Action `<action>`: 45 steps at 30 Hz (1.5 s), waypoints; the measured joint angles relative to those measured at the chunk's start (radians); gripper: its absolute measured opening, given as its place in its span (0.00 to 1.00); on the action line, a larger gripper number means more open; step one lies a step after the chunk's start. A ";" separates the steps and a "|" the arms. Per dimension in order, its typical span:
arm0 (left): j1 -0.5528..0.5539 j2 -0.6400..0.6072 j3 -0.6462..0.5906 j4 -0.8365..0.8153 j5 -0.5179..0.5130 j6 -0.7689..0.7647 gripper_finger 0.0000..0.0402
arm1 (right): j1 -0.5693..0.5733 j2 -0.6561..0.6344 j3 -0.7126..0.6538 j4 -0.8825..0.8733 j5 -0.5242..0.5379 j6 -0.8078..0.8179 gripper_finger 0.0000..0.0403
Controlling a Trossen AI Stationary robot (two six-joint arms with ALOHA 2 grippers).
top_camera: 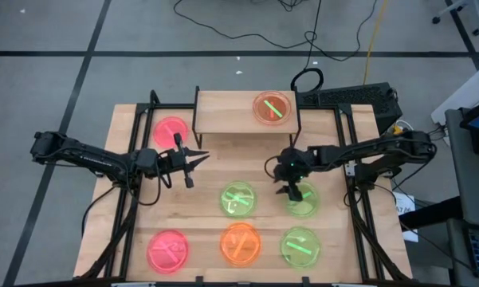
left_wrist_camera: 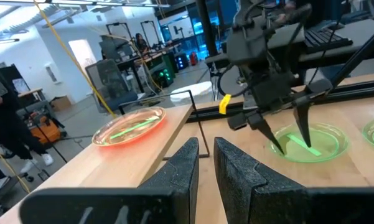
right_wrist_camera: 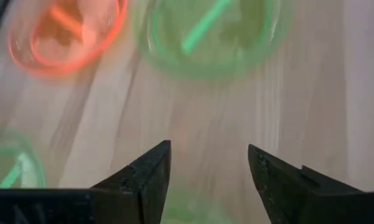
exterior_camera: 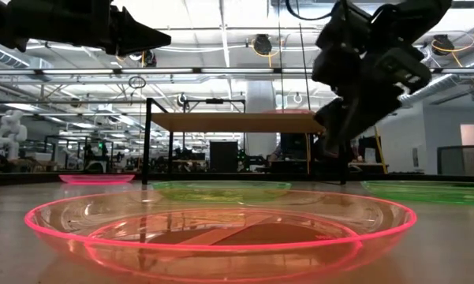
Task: Place and stack plates onto a shelf
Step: Stack the top right green plate on top of the green plate on the shelf
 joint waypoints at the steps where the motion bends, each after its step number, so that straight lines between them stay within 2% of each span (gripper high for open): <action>1: 0.000 0.000 0.000 0.000 0.000 0.000 0.14 | 0.000 -0.004 0.000 -0.034 0.000 0.003 0.48; 4: 0.000 0.000 0.000 0.000 0.000 -0.001 0.14 | 0.000 -0.010 0.000 -0.131 0.020 0.007 0.48; 8: 0.000 0.000 0.000 0.003 0.000 -0.007 0.14 | -0.002 -0.010 0.000 -0.187 0.155 0.024 0.48; 10: 0.000 0.000 0.000 0.003 0.000 -0.010 0.14 | -0.011 -0.008 0.000 -0.191 0.189 0.020 0.48; 27: 0.000 0.000 0.000 0.002 0.000 -0.033 0.14 | -0.087 -0.009 -0.153 -0.112 0.129 0.083 0.46; 31: 0.000 0.000 0.000 0.001 0.000 -0.037 0.14 | -0.087 -0.009 -0.155 -0.103 0.136 0.085 0.37; 42: 0.000 0.000 0.000 -0.001 0.001 -0.042 0.14 | -0.086 -0.040 -0.160 -0.067 0.131 0.081 0.04; 45: 0.000 0.000 0.000 -0.003 0.001 -0.041 0.14 | -0.086 -0.050 -0.160 -0.062 0.131 0.081 0.01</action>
